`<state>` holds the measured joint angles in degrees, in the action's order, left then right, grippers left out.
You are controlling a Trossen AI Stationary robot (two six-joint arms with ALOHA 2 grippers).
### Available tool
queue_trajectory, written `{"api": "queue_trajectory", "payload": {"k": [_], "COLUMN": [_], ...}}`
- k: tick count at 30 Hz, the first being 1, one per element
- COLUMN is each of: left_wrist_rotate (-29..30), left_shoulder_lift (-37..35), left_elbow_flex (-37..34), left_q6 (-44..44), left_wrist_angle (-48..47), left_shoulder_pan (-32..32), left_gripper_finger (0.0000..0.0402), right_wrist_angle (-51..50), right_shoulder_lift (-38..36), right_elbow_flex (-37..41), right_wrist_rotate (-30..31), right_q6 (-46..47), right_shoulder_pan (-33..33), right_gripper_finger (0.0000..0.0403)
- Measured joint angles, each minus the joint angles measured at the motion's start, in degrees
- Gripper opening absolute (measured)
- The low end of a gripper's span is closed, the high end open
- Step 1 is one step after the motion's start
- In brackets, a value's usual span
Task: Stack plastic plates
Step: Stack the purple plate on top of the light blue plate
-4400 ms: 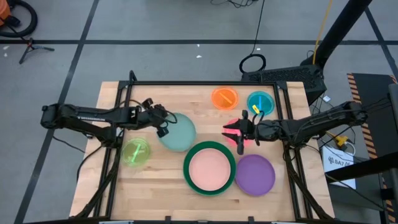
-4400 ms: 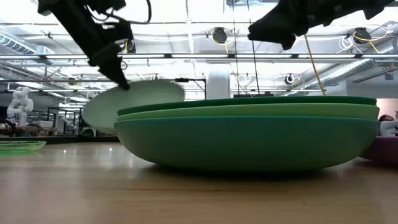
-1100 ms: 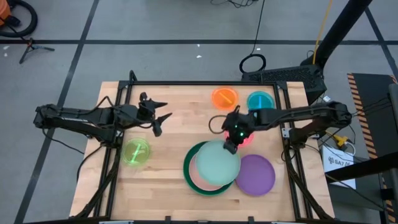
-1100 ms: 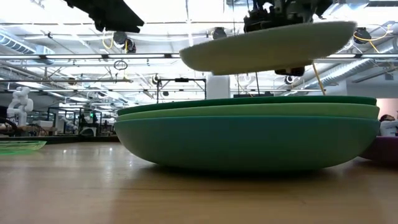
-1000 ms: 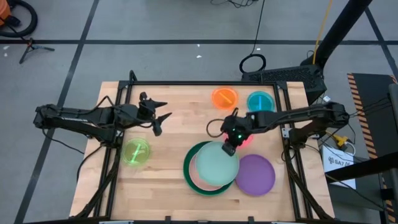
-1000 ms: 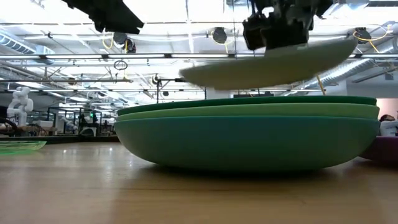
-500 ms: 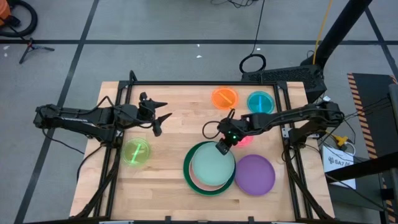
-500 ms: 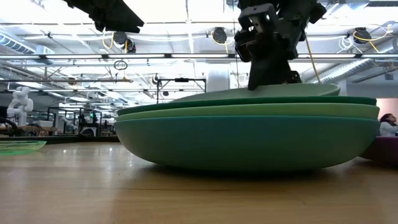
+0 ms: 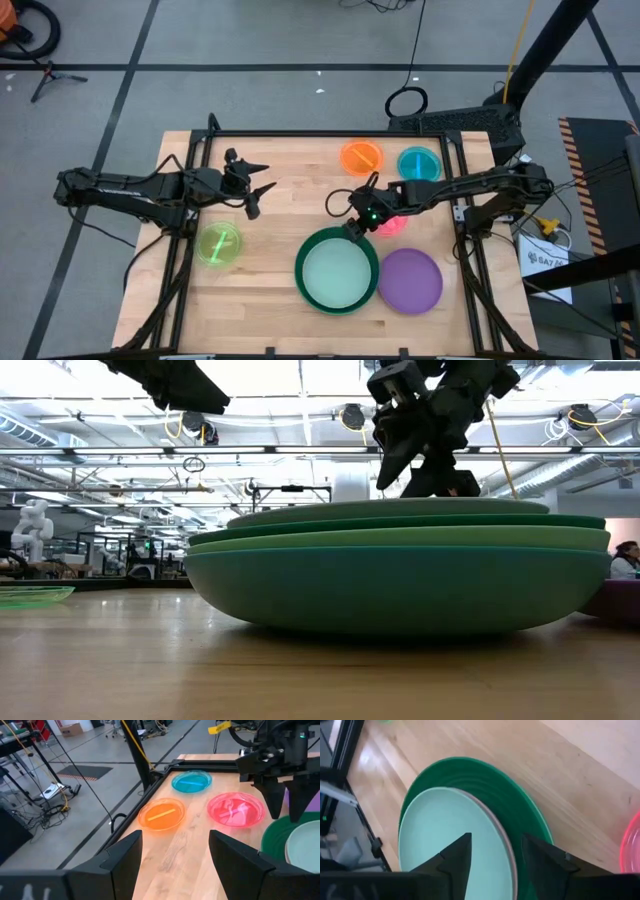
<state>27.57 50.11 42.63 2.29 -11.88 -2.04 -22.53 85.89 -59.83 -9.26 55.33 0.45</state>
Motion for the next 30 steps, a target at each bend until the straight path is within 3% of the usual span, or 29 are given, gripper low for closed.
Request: {"api": "queue_trajectory", "payload": {"k": [7,12,19,24,30], "left_wrist_rotate": [-0.02,-0.03,-0.07,-0.04,-0.04], "left_shoulder_lift": [0.0,0.0,0.0,0.01,0.0], "left_elbow_flex": [0.0,0.0,0.0,0.0,0.0], "left_q6": [2.85,5.19,8.91,10.8,11.26], "left_wrist_angle": [0.0,-0.68,-3.02,-3.45,-3.45], "left_shoulder_pan": [0.0,0.0,0.0,0.02,0.15], "left_gripper_finger": [0.0235,0.0235,0.0235,0.0235,0.0235], "right_wrist_angle": [-1.93,-11.94,-31.86,-38.33,-44.75], "right_shoulder_lift": [-0.31,-0.27,-0.02,0.02,-0.41], "right_elbow_flex": [0.0,-0.99,-6.81,-6.95,-6.95], "right_wrist_rotate": [-2.87,-2.88,2.04,2.74,1.54], "right_q6": [10.88,15.4,10.55,0.25,-2.0], "right_shoulder_pan": [-3.36,-7.7,-14.6,-18.14,-17.51], "right_gripper_finger": [0.016,0.0159,0.0159,0.0159,0.0159]}}
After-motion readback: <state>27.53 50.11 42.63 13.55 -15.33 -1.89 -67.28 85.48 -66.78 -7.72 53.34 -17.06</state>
